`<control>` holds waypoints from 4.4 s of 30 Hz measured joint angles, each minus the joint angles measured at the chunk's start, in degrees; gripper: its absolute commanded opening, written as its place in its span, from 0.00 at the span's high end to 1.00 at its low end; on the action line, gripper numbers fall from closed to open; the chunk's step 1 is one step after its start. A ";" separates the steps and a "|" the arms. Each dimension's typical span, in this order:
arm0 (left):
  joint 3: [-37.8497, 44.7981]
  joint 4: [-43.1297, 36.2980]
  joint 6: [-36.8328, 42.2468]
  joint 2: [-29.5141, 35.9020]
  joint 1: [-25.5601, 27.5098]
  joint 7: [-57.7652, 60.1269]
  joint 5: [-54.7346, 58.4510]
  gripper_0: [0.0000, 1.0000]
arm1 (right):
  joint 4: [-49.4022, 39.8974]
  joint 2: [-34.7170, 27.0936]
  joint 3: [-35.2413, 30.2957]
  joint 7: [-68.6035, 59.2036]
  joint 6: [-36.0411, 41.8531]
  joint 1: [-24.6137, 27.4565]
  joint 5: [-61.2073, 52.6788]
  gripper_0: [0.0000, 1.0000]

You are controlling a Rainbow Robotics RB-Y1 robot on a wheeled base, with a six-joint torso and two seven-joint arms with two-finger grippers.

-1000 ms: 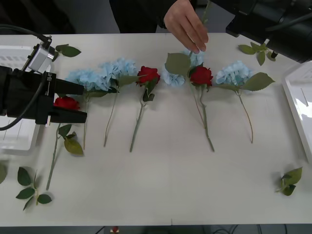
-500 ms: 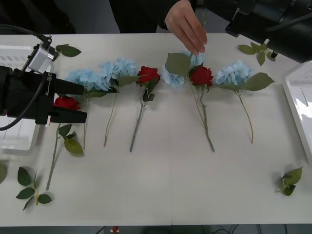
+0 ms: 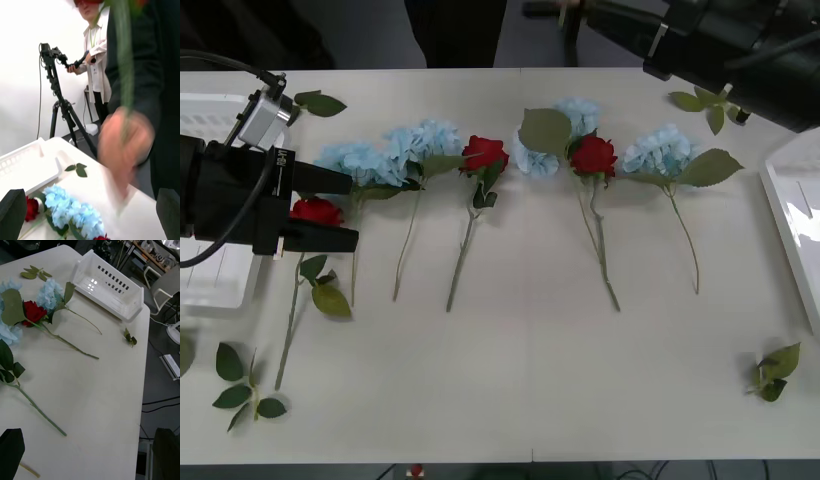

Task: Place the red flowers into the right box and the blue flowers into the left box. If a person shows an open palm, hand one flower to the person first, then continue sorting.

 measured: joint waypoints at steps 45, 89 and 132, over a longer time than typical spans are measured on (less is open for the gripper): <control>2.41 0.19 -7.75 -7.45 9.34 29.27 -57.23 0.00 | 9.15 -9.81 11.99 -75.93 37.15 0.49 46.55 0.00; -13.44 23.61 -22.40 -10.66 -2.77 29.32 -72.52 0.07 | 35.69 -7.03 31.45 -70.90 19.12 -10.83 56.98 0.94; 0.04 -2.07 -7.72 -11.88 1.03 29.37 -61.54 1.00 | 8.55 -13.26 9.02 -68.39 32.70 -3.05 51.12 0.71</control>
